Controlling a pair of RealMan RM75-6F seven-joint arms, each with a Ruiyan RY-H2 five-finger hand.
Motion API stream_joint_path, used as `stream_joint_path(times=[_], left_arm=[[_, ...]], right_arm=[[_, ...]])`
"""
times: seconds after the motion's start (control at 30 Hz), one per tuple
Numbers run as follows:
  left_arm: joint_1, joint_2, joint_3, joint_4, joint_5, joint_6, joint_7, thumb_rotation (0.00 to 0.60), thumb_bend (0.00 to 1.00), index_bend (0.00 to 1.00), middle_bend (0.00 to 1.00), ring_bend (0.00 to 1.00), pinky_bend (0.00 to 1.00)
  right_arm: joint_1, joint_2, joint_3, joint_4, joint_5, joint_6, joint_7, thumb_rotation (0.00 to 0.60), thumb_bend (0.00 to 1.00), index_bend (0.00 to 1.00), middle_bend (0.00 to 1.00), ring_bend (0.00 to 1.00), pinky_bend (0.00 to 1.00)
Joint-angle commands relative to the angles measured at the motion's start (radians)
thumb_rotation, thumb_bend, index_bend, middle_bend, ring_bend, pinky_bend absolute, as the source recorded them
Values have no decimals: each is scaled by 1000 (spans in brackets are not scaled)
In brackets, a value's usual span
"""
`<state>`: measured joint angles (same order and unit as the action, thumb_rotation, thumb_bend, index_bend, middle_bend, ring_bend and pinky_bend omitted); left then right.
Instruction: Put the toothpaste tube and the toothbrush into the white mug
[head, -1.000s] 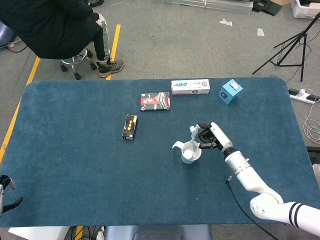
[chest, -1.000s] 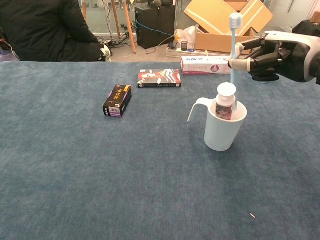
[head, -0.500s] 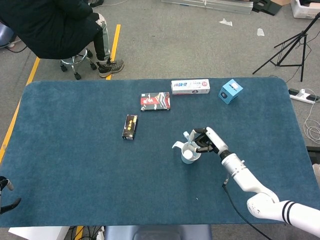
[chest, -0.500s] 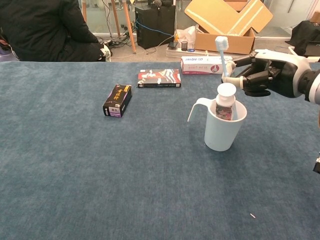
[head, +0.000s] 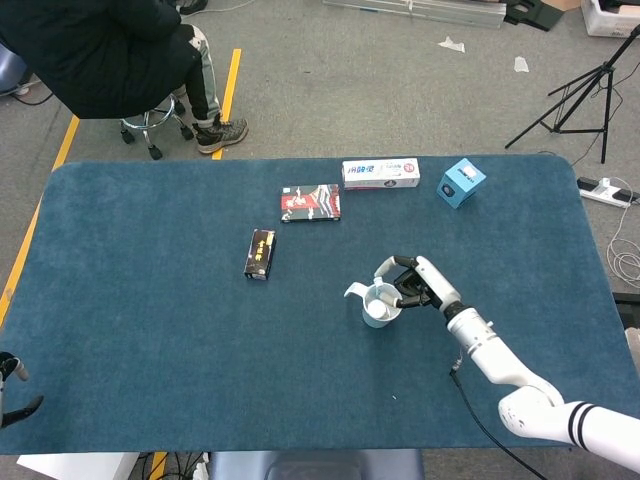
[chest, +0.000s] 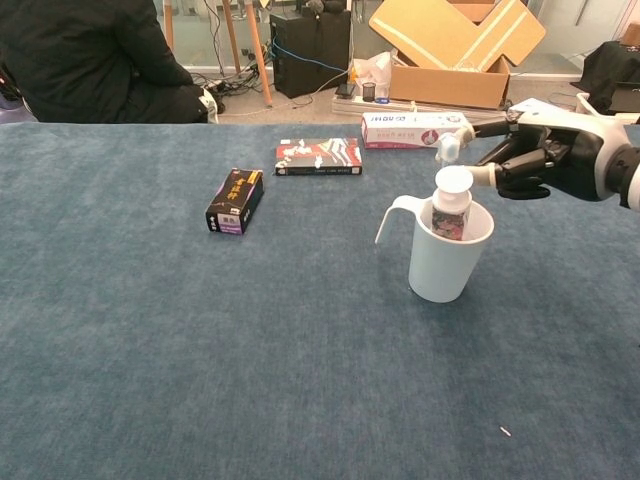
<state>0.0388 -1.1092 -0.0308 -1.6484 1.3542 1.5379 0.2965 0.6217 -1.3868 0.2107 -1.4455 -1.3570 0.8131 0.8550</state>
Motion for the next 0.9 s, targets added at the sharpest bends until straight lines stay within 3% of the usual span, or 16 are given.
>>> stream_joint_path(times=[0.03, 0.17, 0.3, 0.5, 0.7, 0.9], left_arm=[[-1, -1, 0, -1, 0, -1, 2, 600, 0, 535, 377, 305, 417], [-4, -1, -1, -5, 3, -3, 8, 600, 0, 535, 376, 305, 417], [-9, 2, -4, -18, 5, -5, 14, 600, 0, 535, 377, 305, 417], [-21, 4, -6, -38, 9, -17, 32, 600, 0, 535, 377, 305, 417], [-37, 6, -9, -52, 10, -32, 52, 600, 0, 535, 377, 305, 417], [-59, 10, -19, -66, 12, -47, 66, 600, 0, 535, 377, 305, 417]], right_arm=[[-4, 8, -2, -10, 0, 9, -9, 600, 164, 422, 1000, 1000, 1000], [-18, 34, -7, -45, -4, 40, -58, 600, 158, 401, 1000, 1000, 1000], [-42, 80, -18, -106, -3, 92, -183, 600, 152, 395, 1000, 996, 1000], [-91, 191, -46, -244, 17, 183, -491, 600, 132, 386, 1000, 954, 1000], [-172, 293, -84, -371, 83, 349, -946, 600, 112, 384, 996, 870, 1000], [-272, 377, -142, -483, 153, 488, -1215, 600, 106, 384, 789, 693, 983]])
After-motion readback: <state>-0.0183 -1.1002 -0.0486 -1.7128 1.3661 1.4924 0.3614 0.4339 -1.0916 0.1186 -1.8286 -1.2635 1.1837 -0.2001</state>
